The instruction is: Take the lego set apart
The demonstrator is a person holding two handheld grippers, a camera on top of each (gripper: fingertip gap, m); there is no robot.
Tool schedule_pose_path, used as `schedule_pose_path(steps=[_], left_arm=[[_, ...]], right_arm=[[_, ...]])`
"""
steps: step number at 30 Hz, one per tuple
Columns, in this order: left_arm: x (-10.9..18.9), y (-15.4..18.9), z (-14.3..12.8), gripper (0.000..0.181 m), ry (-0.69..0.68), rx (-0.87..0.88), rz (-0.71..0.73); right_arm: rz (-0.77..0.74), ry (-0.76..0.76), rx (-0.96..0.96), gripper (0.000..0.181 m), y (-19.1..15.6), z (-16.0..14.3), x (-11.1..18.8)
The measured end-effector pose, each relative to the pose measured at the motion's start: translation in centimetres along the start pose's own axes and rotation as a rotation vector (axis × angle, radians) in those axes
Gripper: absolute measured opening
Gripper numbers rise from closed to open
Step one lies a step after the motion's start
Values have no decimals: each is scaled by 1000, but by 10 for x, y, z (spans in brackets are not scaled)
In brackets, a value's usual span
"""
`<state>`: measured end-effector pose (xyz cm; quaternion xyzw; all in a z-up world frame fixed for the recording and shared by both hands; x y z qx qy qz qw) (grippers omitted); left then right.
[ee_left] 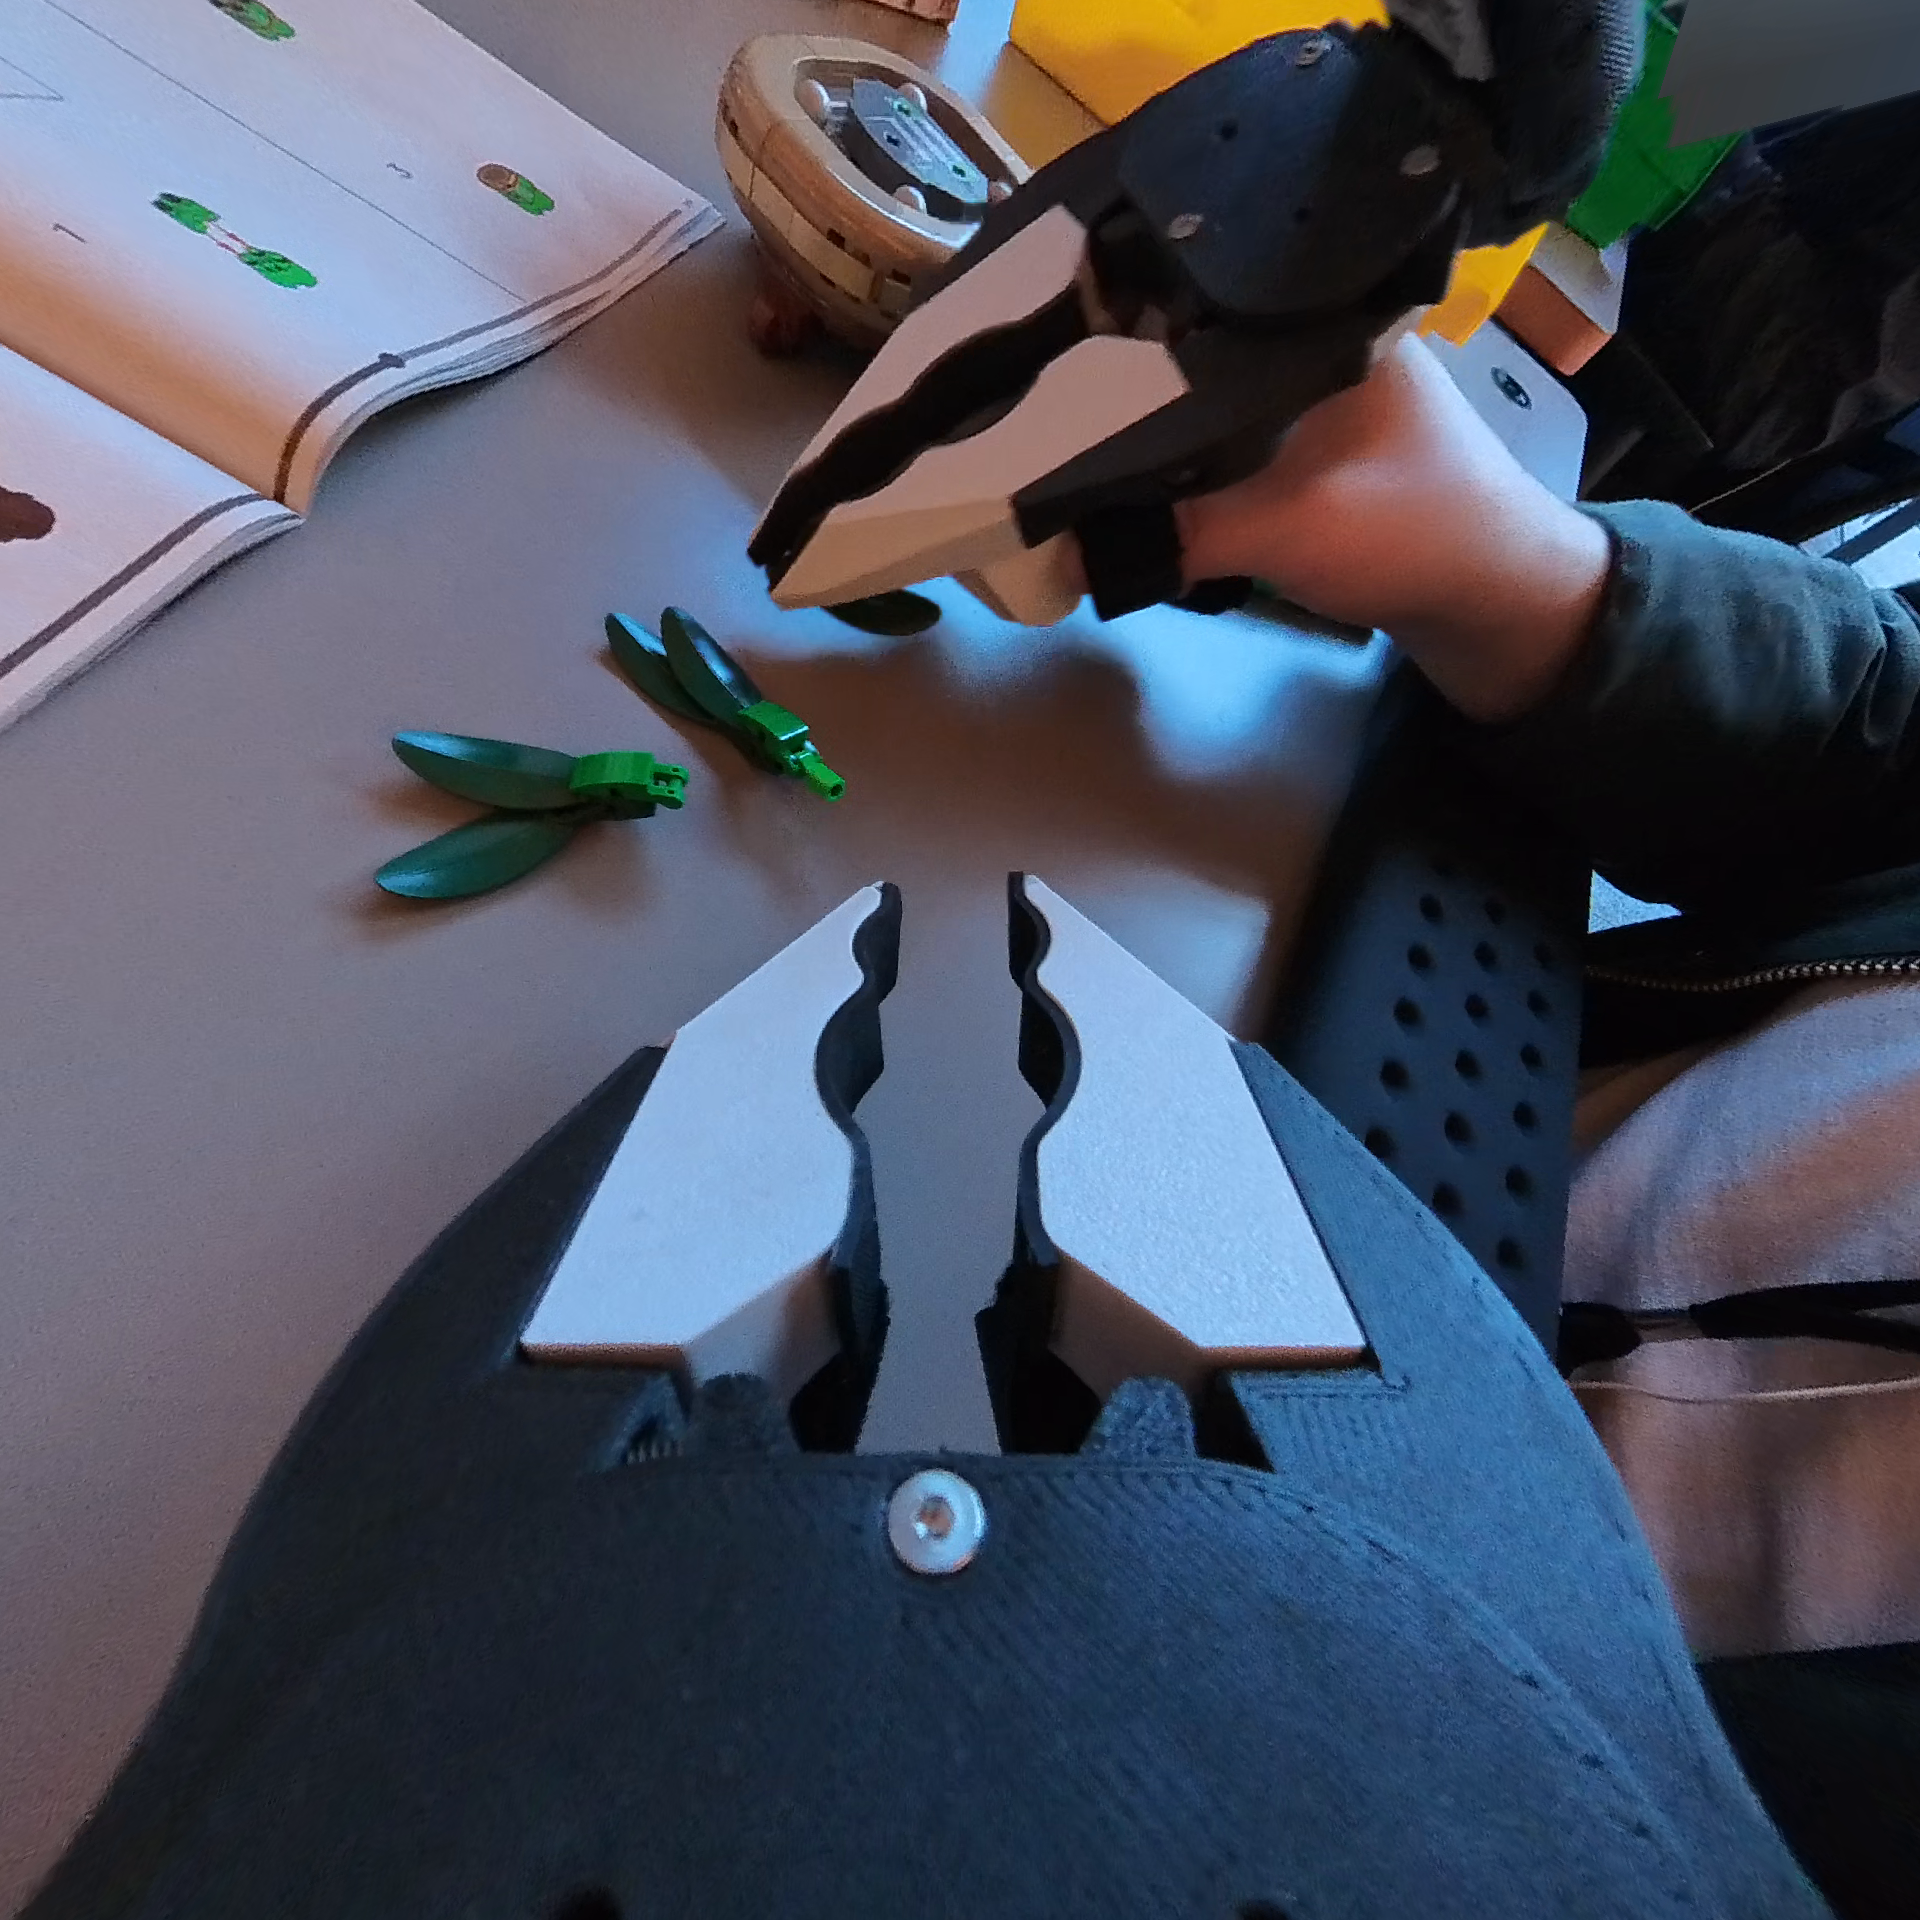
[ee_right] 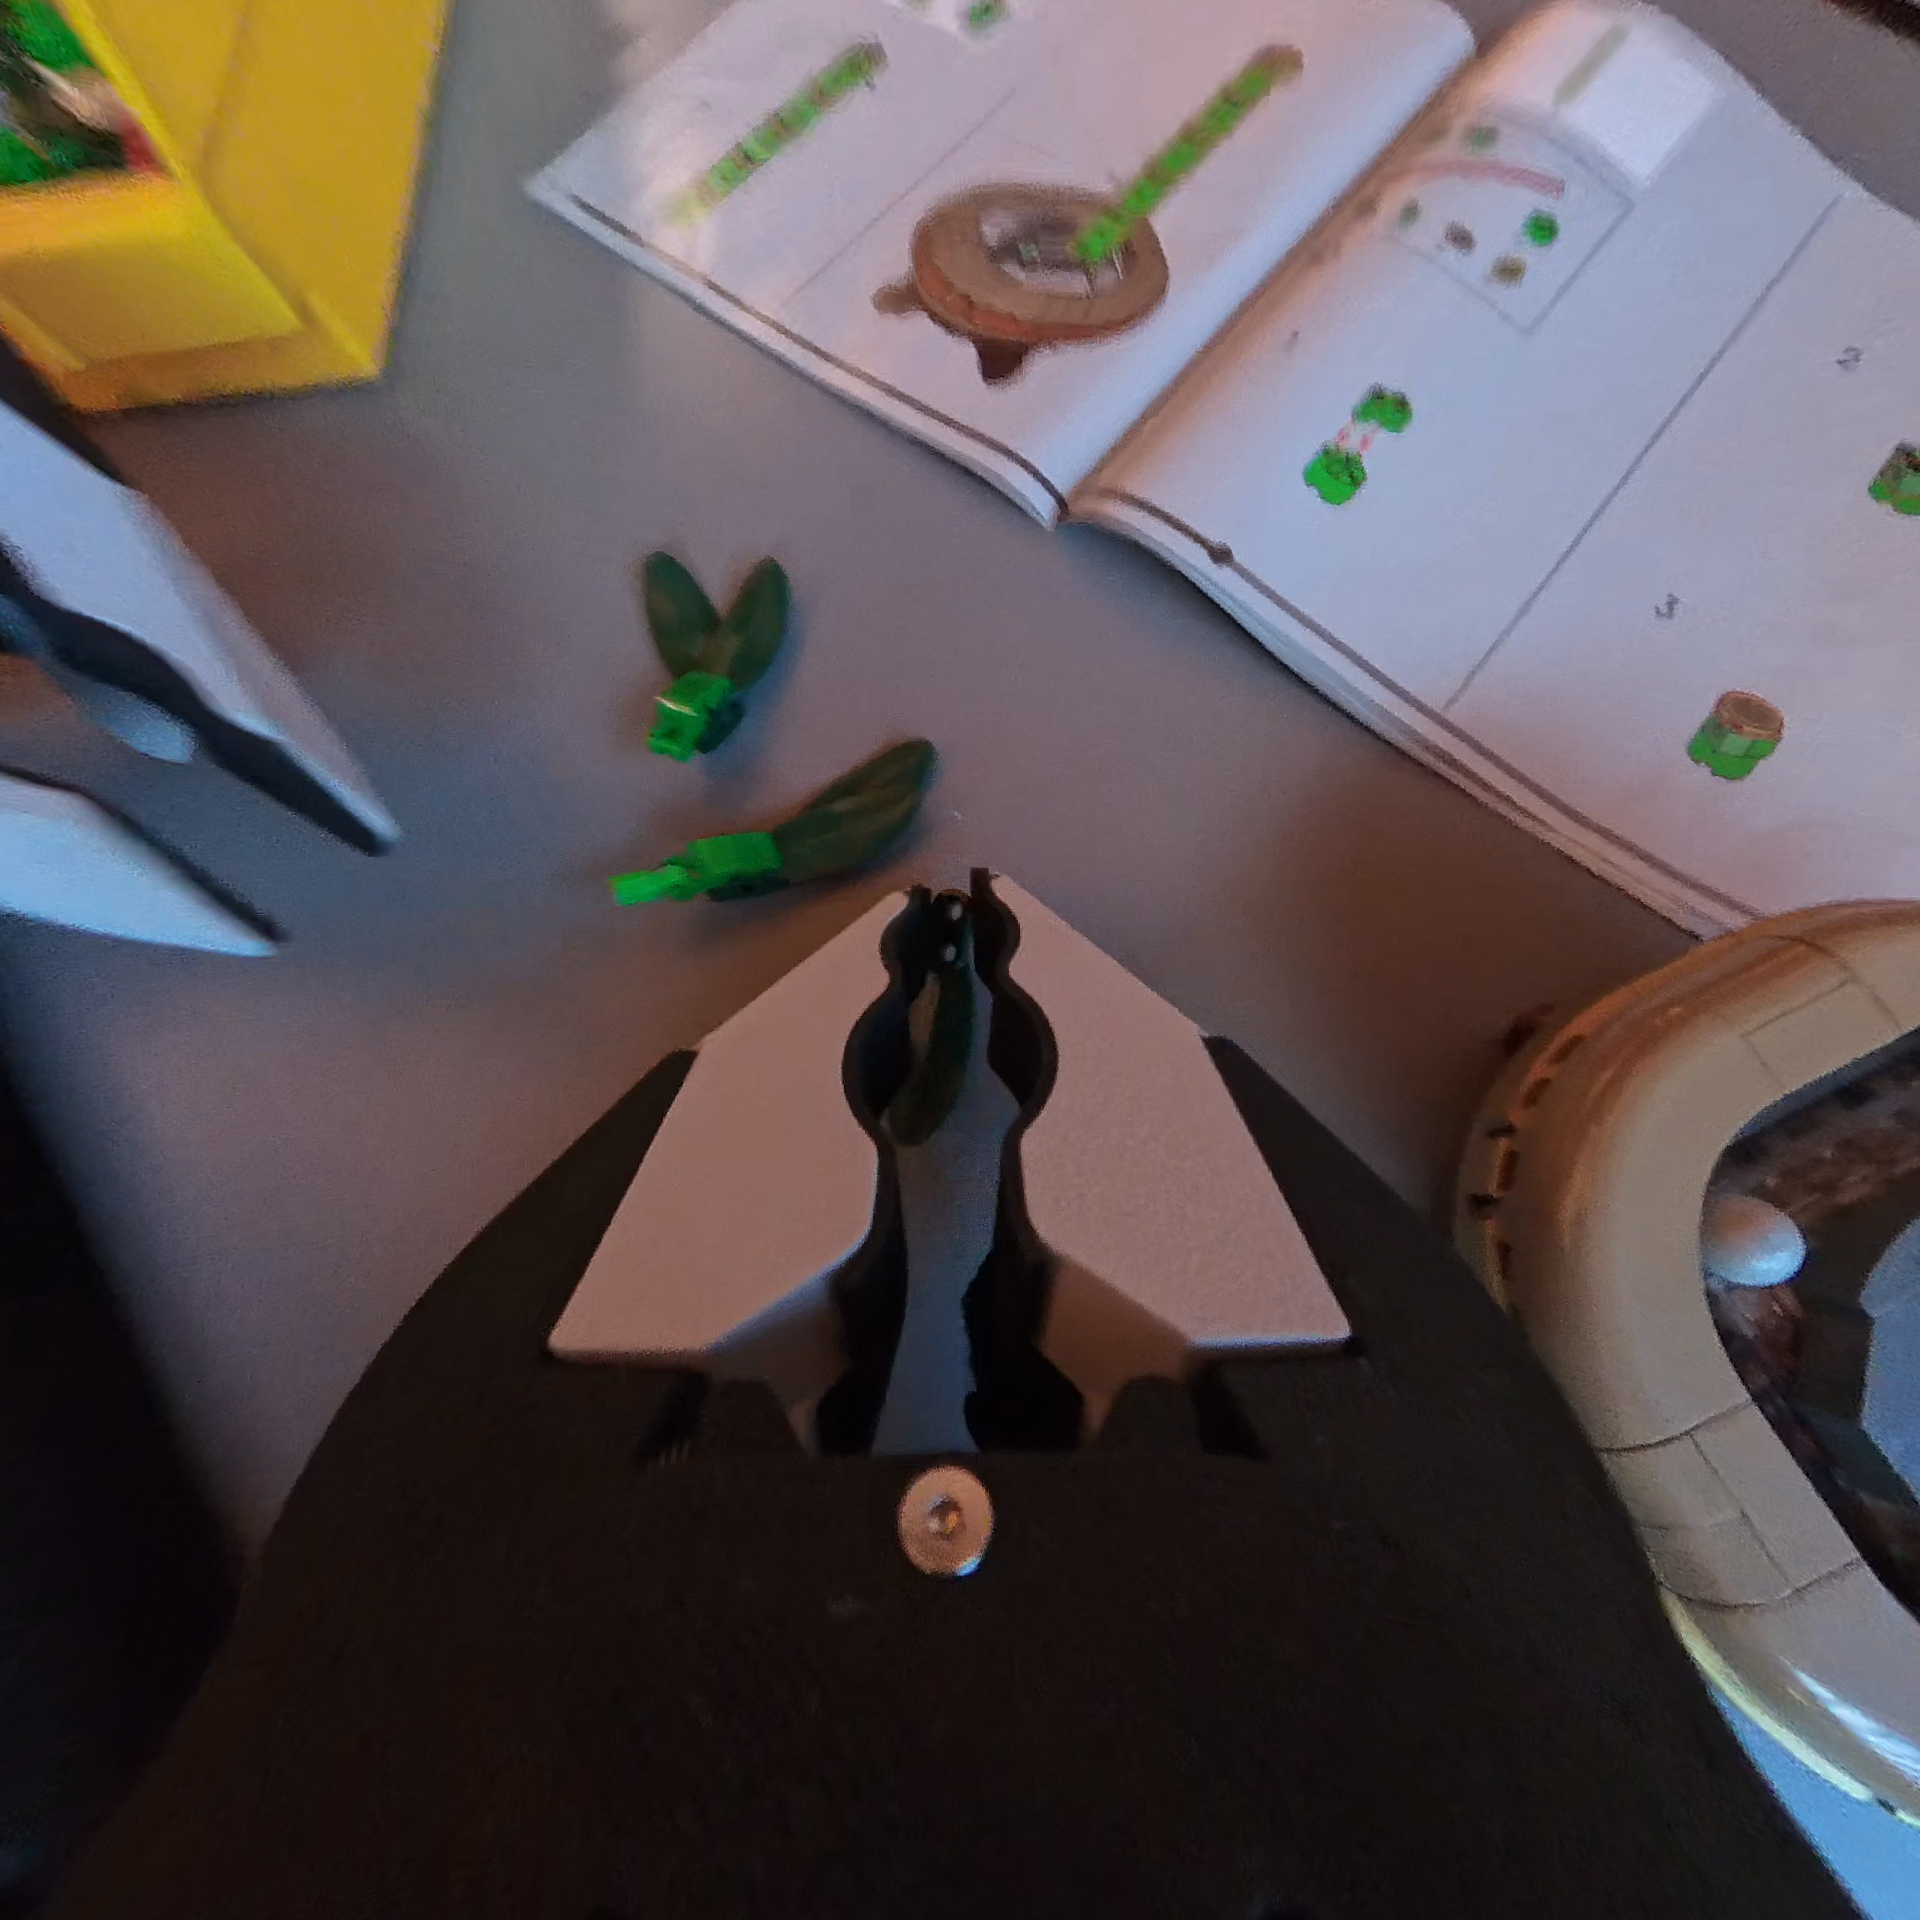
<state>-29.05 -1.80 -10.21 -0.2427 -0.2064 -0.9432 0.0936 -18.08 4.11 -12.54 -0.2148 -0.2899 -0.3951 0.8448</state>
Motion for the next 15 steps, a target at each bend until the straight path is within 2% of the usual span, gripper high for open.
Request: schedule_pose_path(steps=[2, 5, 8, 11, 15], left_arm=[[2, -2, 3, 19, 23, 20, 7], [10, -1, 17, 26, 142, 76, -41], [19, 12, 38, 29, 306, 150, -180], [19, 22, 49, 31, 377, 218, -300], [16, 28, 58, 29, 438, 362, -420]], right_arm=[[141, 138, -44, 6, -17, 17, 12], [471, 369, -227, 6, -44, 46, 39], [745, 448, -426, 6, -58, 57, 53], [836, 473, -515, 6, -65, 59, 53], [757, 514, -412, 6, -71, 63, 54]])
Point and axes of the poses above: each gripper's, where its closed fingertips meet, x back along the fingers, z out of its top, y = z × x across the jaws, the point moved 3 cm from there along x, back along the fingers, and after that the axes turned 3 degrees about -x, right-handed, at the moved point
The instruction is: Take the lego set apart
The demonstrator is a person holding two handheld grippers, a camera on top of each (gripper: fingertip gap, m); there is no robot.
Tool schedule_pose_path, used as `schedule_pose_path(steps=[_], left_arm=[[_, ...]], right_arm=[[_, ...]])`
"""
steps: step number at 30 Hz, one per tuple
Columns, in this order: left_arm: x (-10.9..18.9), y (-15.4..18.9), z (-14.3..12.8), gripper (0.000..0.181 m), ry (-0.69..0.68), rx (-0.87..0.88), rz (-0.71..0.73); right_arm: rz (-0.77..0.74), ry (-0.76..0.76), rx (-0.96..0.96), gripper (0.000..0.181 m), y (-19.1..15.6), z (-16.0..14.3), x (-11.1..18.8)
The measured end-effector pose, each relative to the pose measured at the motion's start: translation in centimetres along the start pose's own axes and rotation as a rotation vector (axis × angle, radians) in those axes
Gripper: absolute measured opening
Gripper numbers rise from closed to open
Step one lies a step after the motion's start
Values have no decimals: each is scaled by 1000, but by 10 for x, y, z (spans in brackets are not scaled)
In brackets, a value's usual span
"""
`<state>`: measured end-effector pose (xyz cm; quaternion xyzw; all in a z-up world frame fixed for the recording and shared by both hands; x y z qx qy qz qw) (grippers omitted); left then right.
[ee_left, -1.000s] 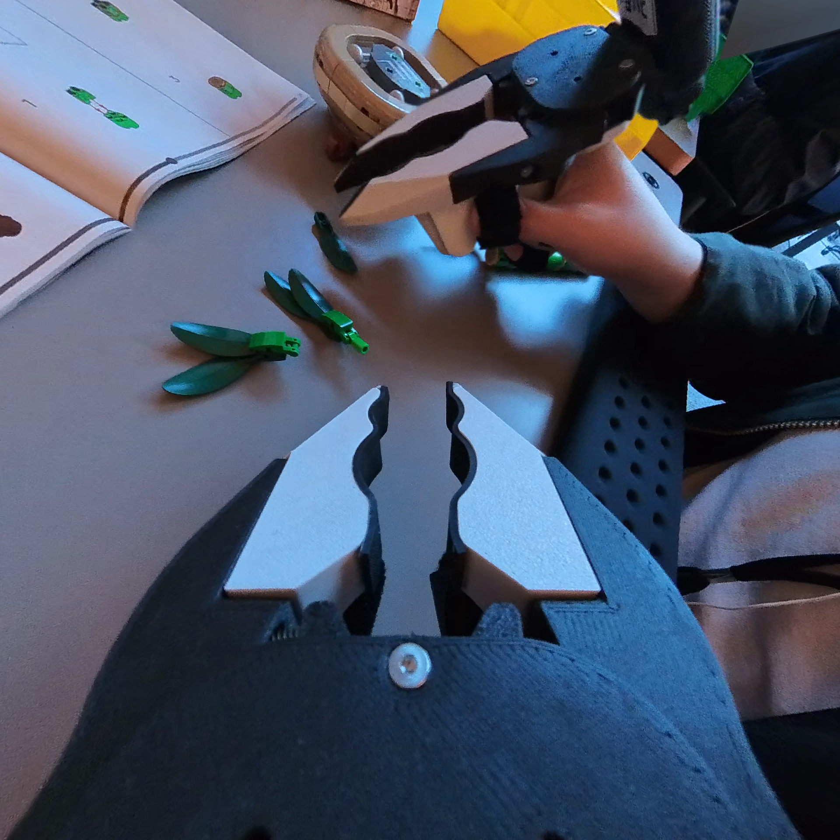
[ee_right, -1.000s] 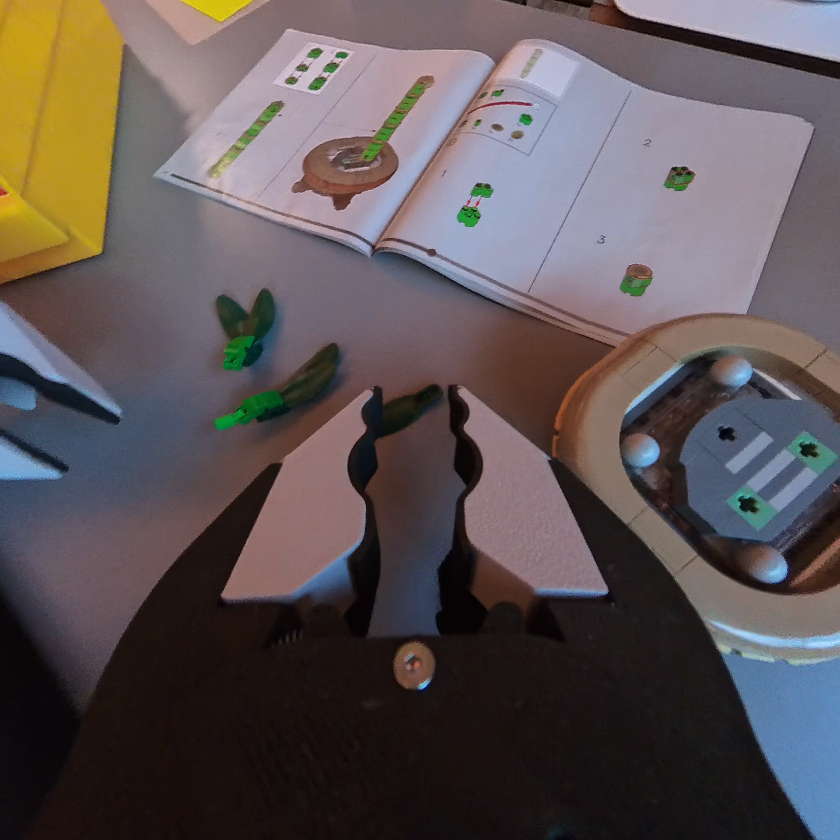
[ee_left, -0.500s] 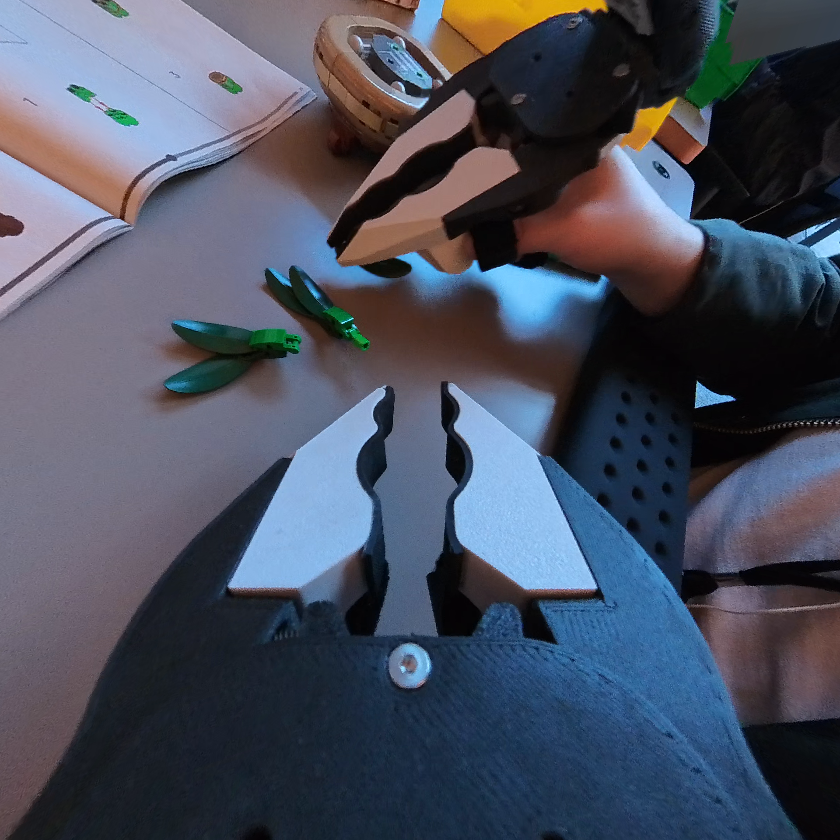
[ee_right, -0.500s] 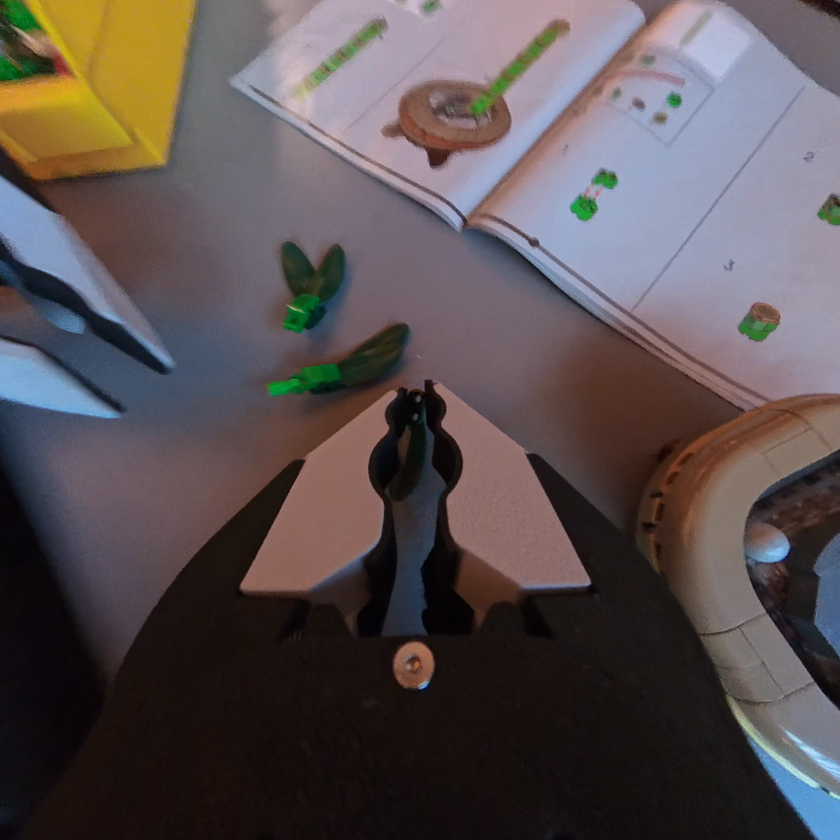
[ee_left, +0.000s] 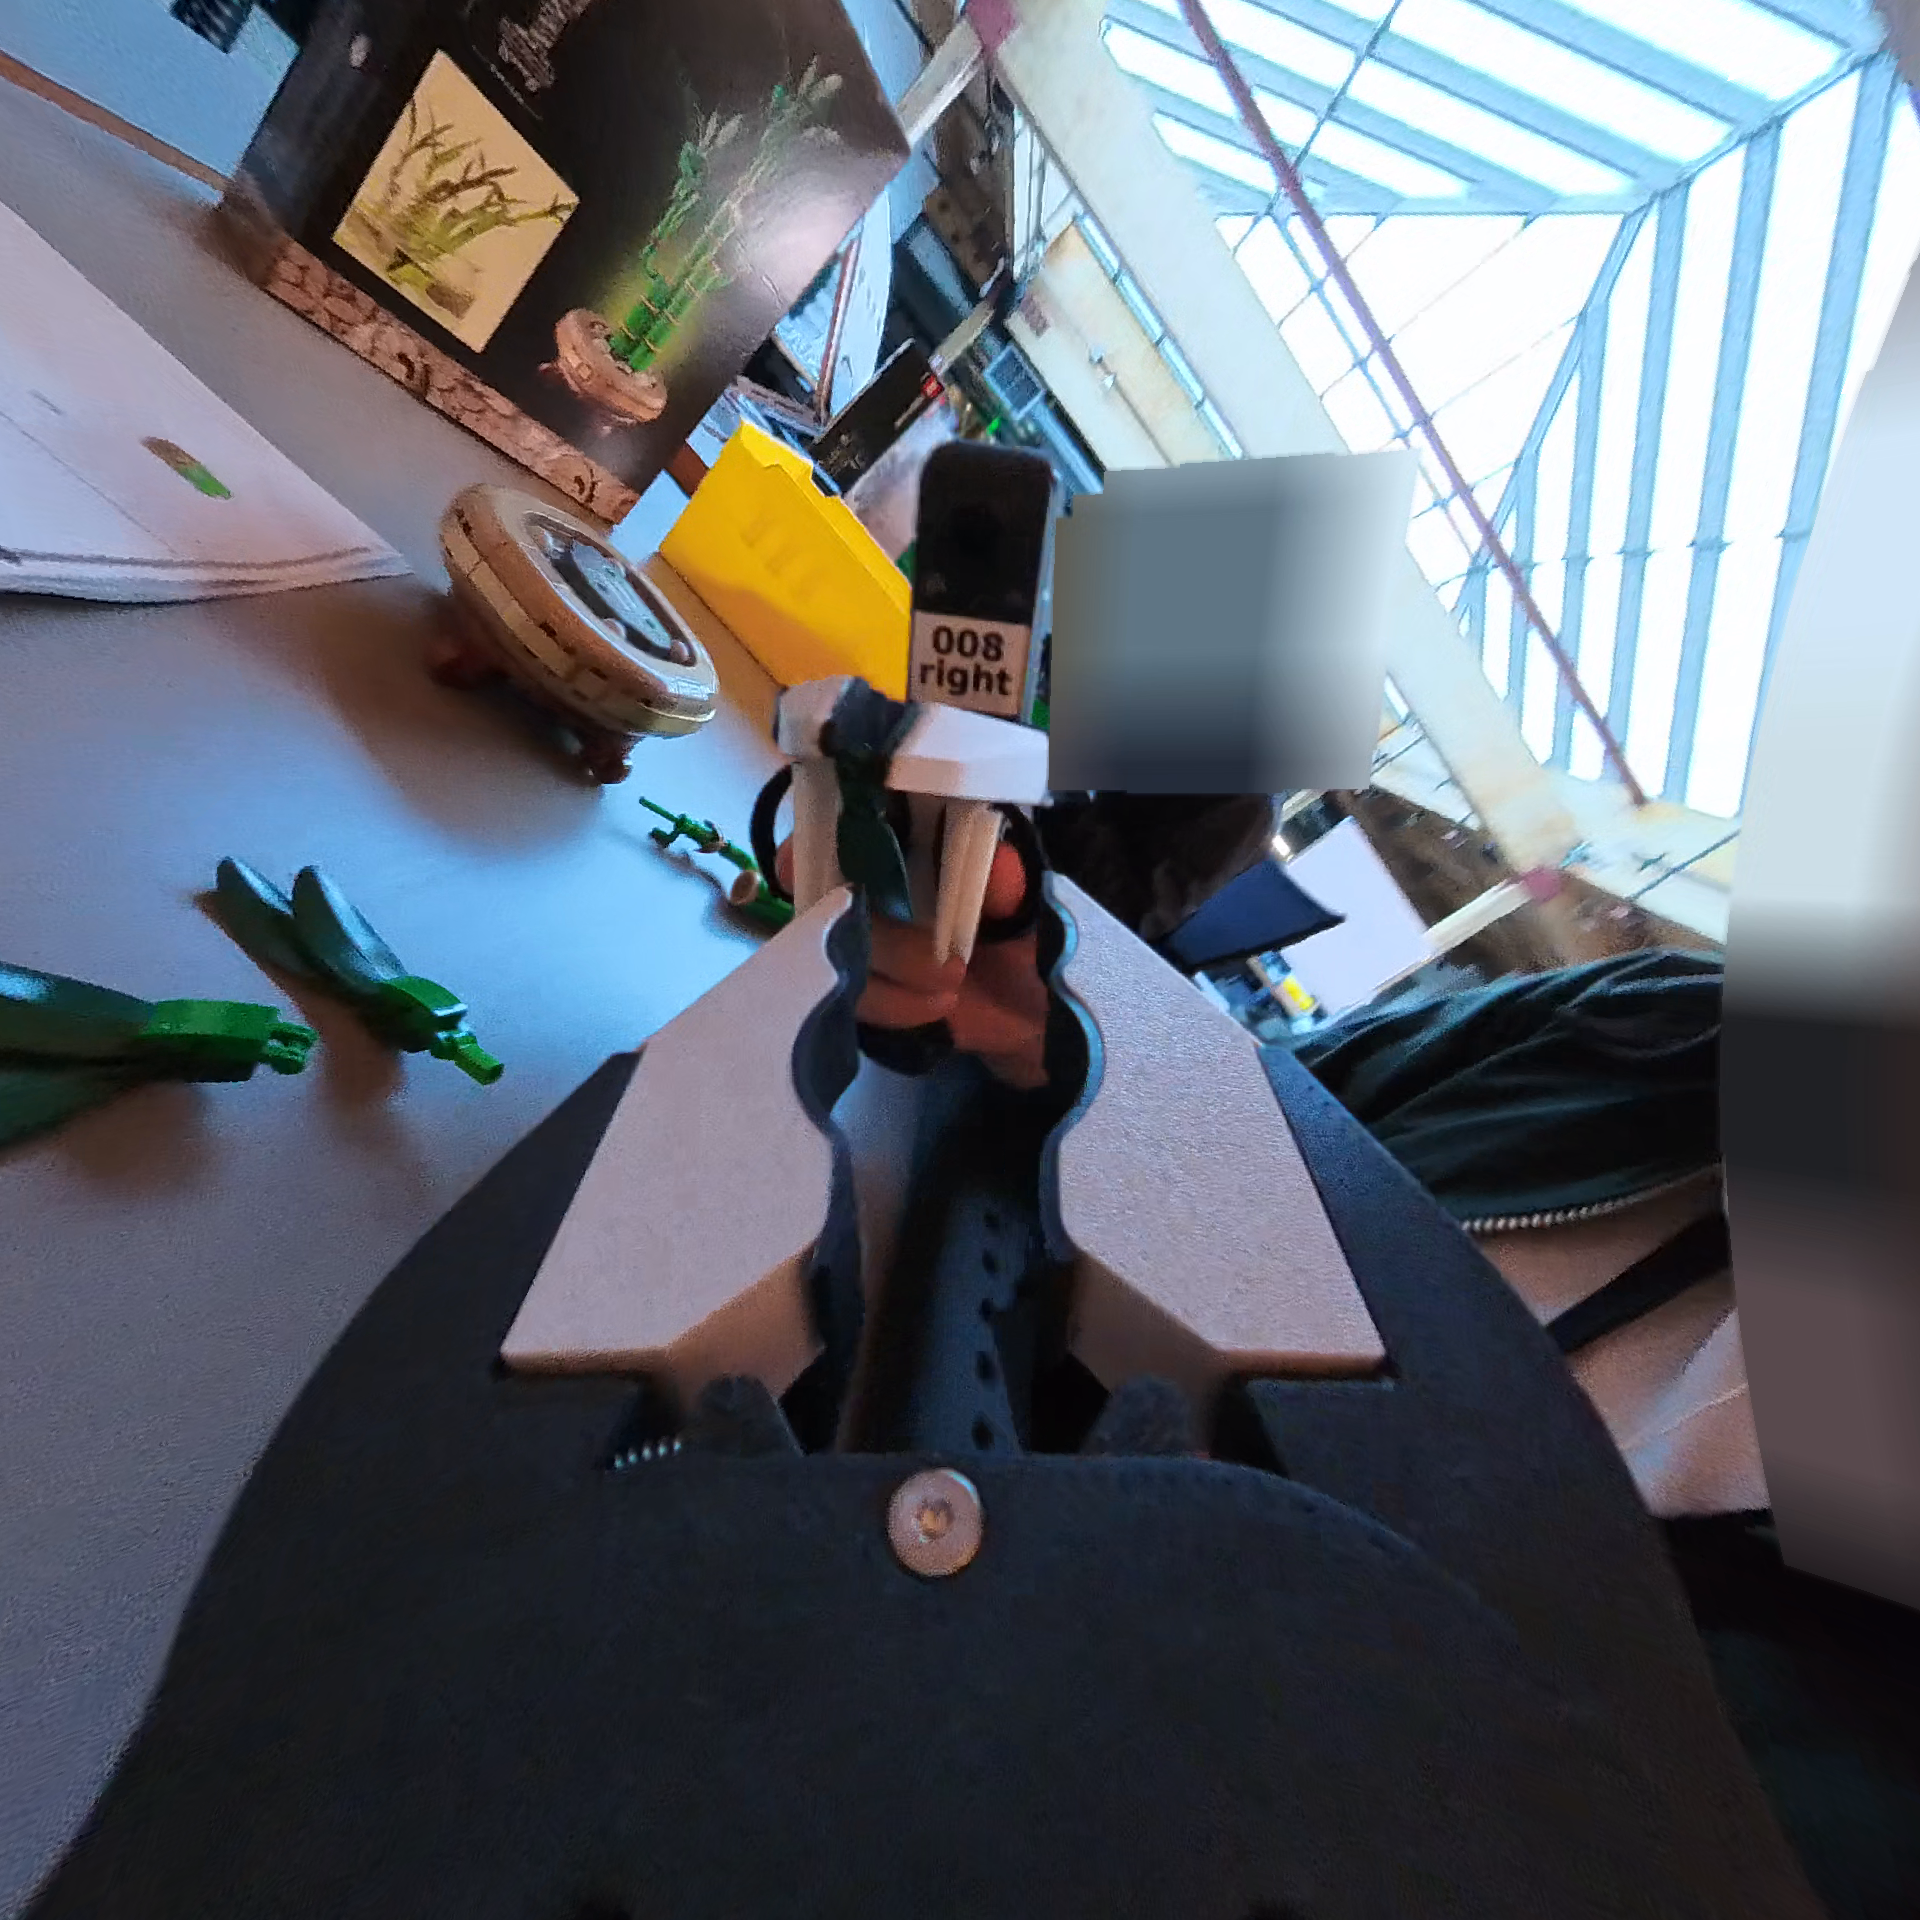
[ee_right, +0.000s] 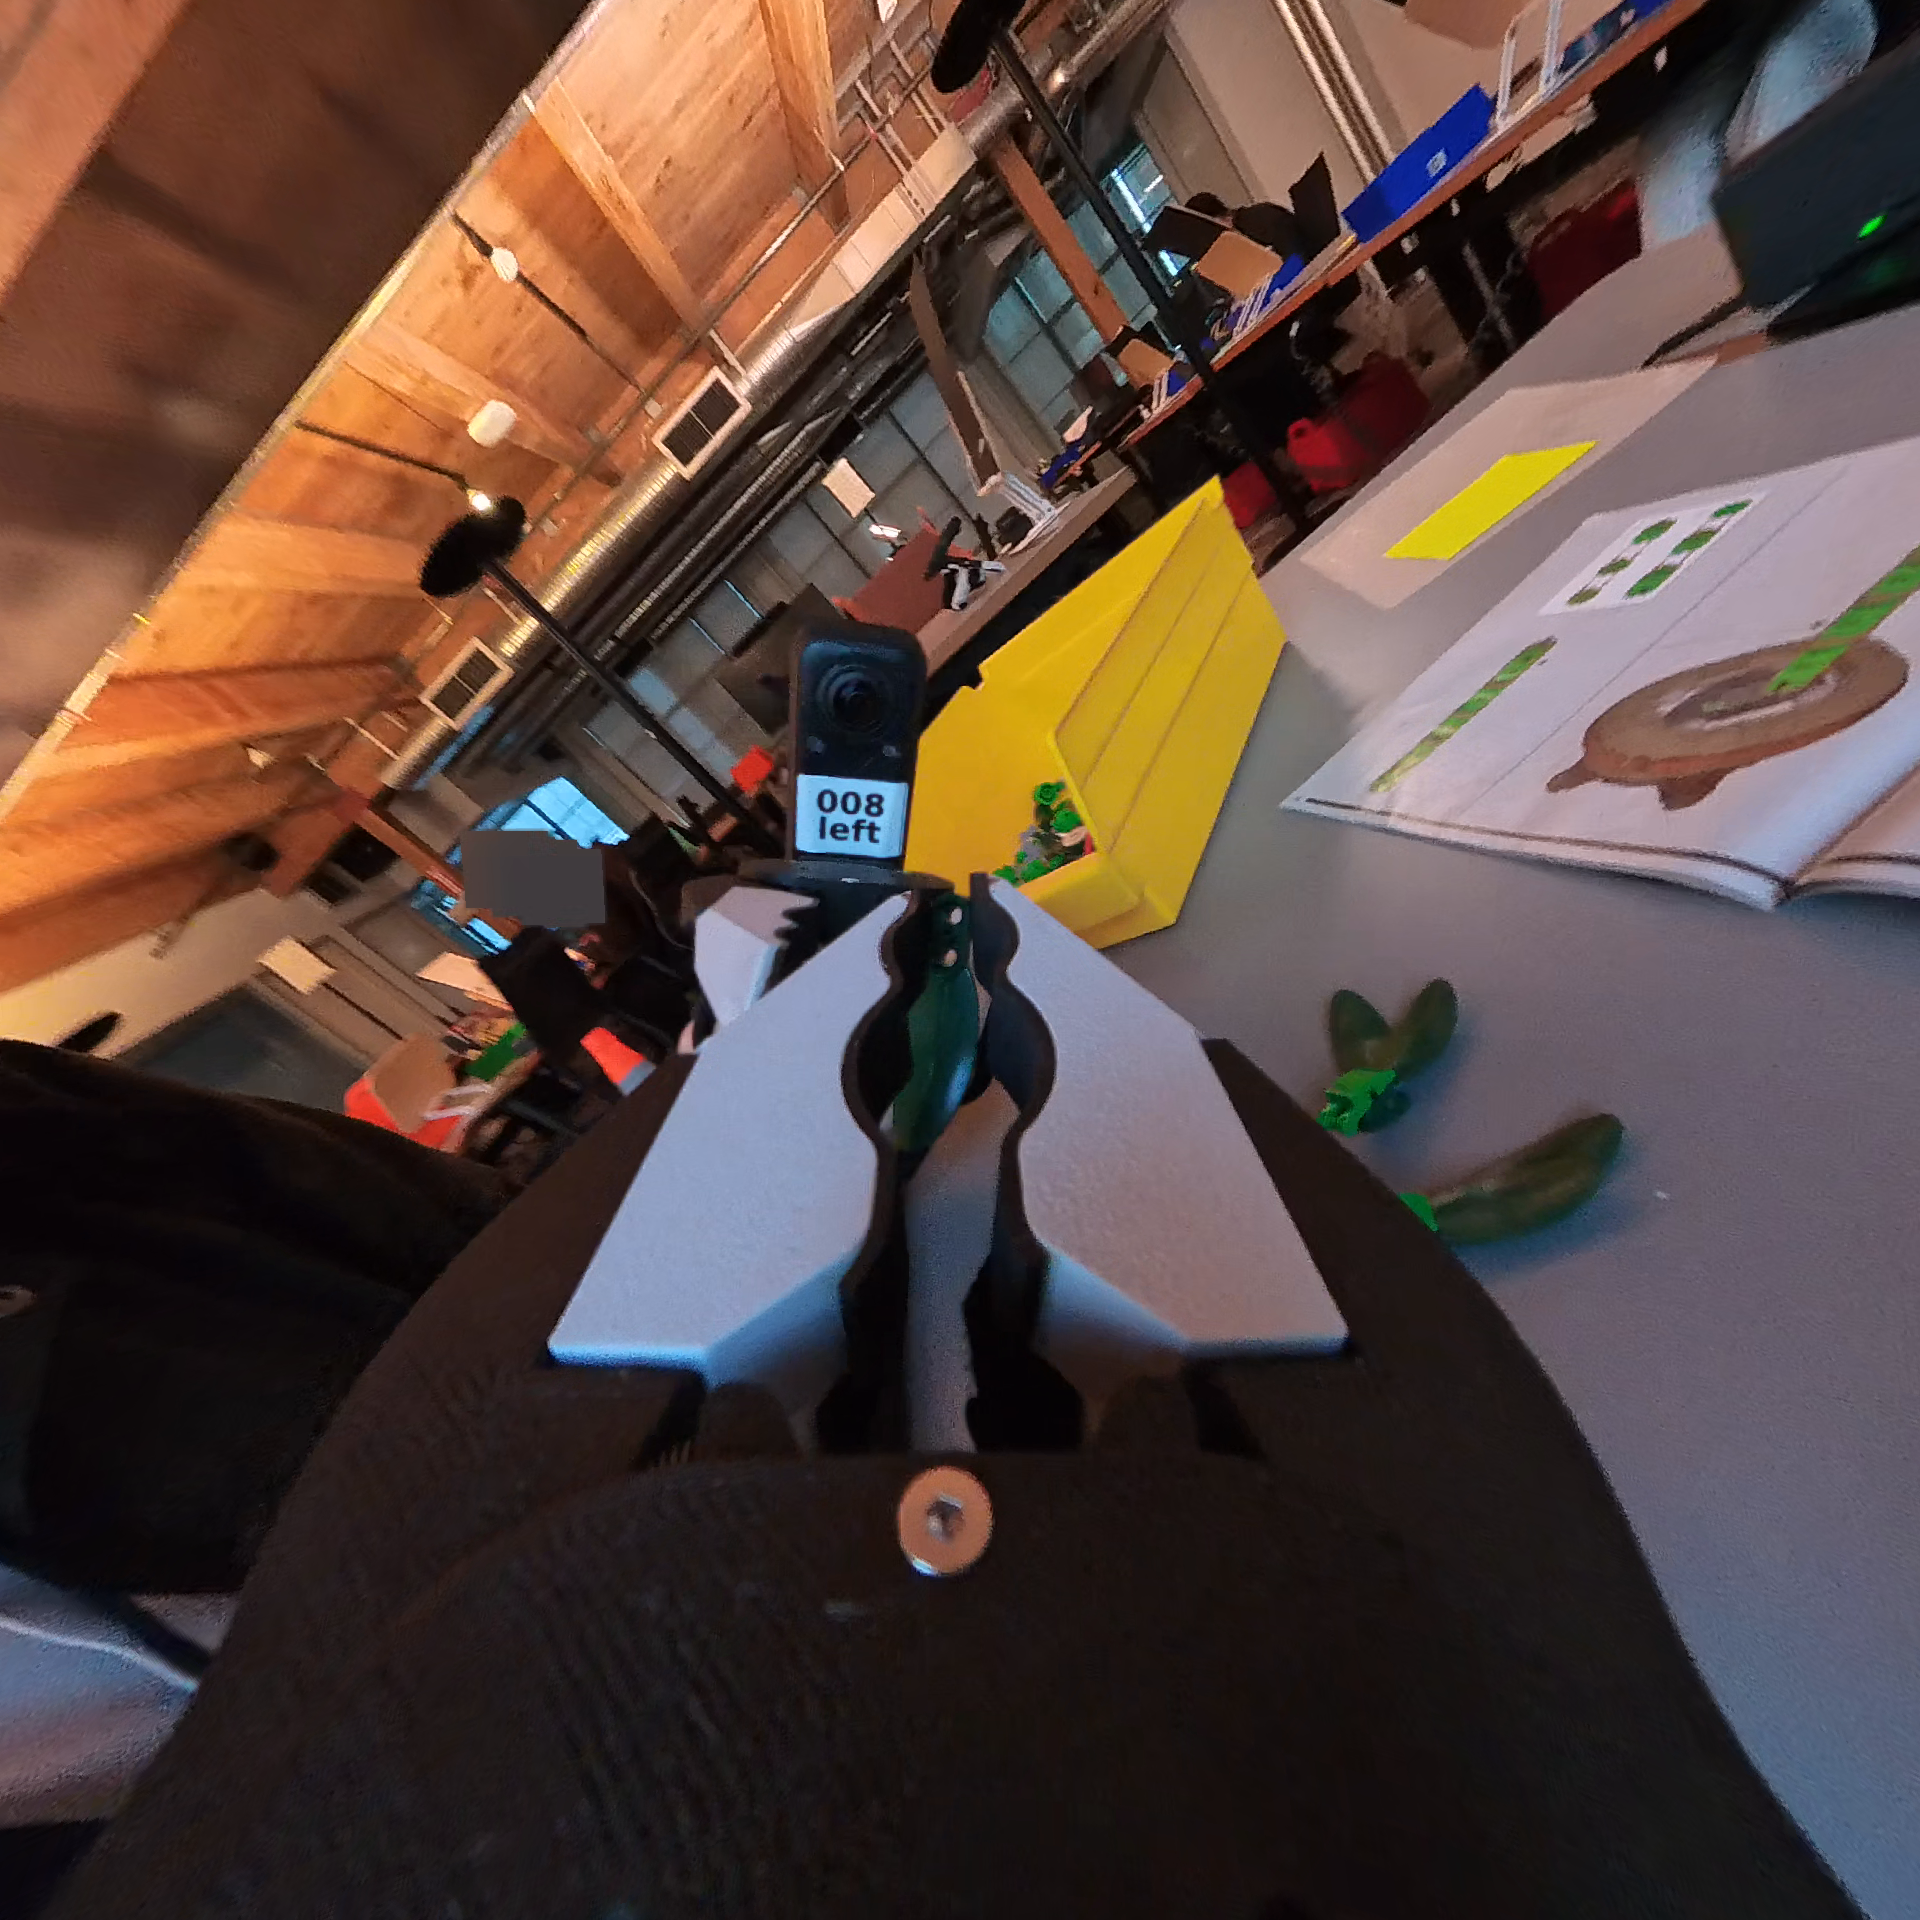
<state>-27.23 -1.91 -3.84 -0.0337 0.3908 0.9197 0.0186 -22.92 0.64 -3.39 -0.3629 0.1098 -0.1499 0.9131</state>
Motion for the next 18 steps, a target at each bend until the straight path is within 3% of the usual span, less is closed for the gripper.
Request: schedule_pose_path(steps=[3, 9, 12, 18], left_arm=[[0, -6, 0, 23, 4, 24, 33], [3, -5, 0, 5, -23, -111, 103], [5, 0, -6, 0, -78, -124, 72], [7, 9, -20, 0, -167, -27, -54]], right_arm=[[-20, 10, 64, 6, -4, 0, -3], [19, 12, 46, 6, -10, -3, -7], [94, 15, 37, 0, -16, 0, -3], [115, -26, 15, 16, -12, 9, 18]])
Point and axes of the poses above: each gripper's, where its closed fingertips meet, x back along the fingers, z out of its top, y = z × x across the jaws, the point moved 3 cm from there along x, back along the fingers, and after that the axes turned 3 degrees about -x, right-handed, at the moved point
